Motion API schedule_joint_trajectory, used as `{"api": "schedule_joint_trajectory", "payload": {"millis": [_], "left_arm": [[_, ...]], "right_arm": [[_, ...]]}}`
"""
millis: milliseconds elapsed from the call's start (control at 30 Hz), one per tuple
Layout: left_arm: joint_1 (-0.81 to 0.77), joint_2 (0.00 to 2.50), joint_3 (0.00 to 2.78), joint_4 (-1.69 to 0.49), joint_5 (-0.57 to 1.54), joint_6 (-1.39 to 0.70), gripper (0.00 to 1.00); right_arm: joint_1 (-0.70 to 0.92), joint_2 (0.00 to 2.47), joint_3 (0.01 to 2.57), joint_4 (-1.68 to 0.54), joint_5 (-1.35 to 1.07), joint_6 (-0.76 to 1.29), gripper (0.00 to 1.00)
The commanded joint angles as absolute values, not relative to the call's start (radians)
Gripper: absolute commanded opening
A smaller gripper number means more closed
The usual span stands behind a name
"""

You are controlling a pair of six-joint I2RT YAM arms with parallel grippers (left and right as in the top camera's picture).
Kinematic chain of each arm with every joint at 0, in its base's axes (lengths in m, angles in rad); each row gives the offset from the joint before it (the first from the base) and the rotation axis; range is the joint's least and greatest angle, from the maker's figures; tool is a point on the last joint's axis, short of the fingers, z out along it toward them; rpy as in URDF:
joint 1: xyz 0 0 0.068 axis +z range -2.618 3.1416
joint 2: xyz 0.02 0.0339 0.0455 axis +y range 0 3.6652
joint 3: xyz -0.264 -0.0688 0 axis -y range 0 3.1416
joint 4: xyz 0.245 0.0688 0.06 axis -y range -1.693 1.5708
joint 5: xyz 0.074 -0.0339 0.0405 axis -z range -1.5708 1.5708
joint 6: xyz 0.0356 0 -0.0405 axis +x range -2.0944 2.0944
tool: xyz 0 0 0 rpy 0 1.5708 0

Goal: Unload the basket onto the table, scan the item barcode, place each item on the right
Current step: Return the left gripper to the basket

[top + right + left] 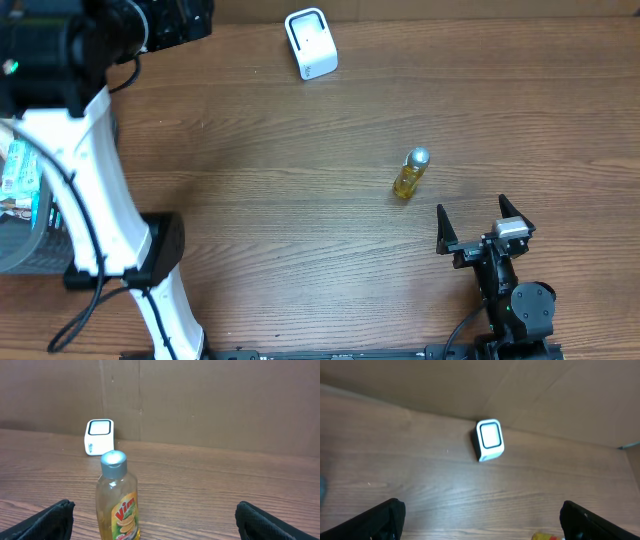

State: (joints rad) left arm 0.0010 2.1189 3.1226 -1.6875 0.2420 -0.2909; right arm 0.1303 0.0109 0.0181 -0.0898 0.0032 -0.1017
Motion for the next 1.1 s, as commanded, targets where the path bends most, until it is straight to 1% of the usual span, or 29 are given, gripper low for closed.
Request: {"api": "schedule_joint_trajectory", "payload": {"millis": [0, 33, 167, 267, 300, 333, 400, 500, 633, 700, 733, 767, 900, 1067], "left_arm": [[0.007, 2.030, 3.142, -1.690, 0.176, -0.213, 0.99], [0.007, 2.009, 3.142, -1.689, 0.182, -0.134, 0.99], [0.007, 1.984, 3.129, -1.690, 0.228, -0.004, 1.00], [0.007, 1.978, 3.102, -1.689, 0.286, 0.019, 1.00], [0.007, 1.978, 3.089, -1.690, 0.282, 0.019, 0.96], [0.007, 1.978, 3.068, -1.689, 0.280, 0.016, 0.87], [0.007, 1.978, 3.044, -1.690, 0.244, -0.018, 0.76], [0.007, 1.975, 3.001, -1.690, 0.088, -0.115, 0.70], [0.013, 1.938, 2.892, -1.690, -0.138, -0.266, 0.68], [0.024, 1.917, 2.837, -1.690, -0.188, -0.296, 0.67], [0.034, 1.905, 2.802, -1.690, -0.206, -0.302, 0.63], [0.054, 1.886, 2.753, -1.690, -0.224, -0.321, 0.61], [0.155, 1.831, 2.585, -1.690, -0.236, -0.406, 0.61], [0.329, 1.810, 2.473, -1.690, -0.236, -0.420, 0.63]], "right_arm": [[0.124, 0.003, 0.008, -0.084, -0.002, -0.102, 1.00], [0.124, 0.003, 0.008, -0.084, -0.002, -0.102, 1.00], [0.124, 0.003, 0.008, -0.084, -0.002, -0.102, 1.00], [0.124, 0.003, 0.008, -0.084, -0.002, -0.102, 1.00], [0.124, 0.003, 0.008, -0.084, -0.002, -0.102, 1.00], [0.124, 0.003, 0.008, -0.084, -0.002, -0.102, 1.00], [0.124, 0.003, 0.008, -0.084, -0.002, -0.102, 1.00], [0.124, 0.003, 0.008, -0.084, -0.002, -0.102, 1.00], [0.124, 0.003, 0.008, -0.084, -0.002, -0.102, 1.00], [0.124, 0.003, 0.008, -0.084, -0.002, -0.102, 1.00], [0.124, 0.003, 0.008, -0.084, -0.002, -0.102, 1.00], [0.124, 0.003, 0.008, -0.084, -0.002, -0.102, 1.00], [0.124, 0.003, 0.008, -0.084, -0.002, -0.102, 1.00], [0.124, 0.003, 0.008, -0.084, -0.002, -0.102, 1.00]]}}
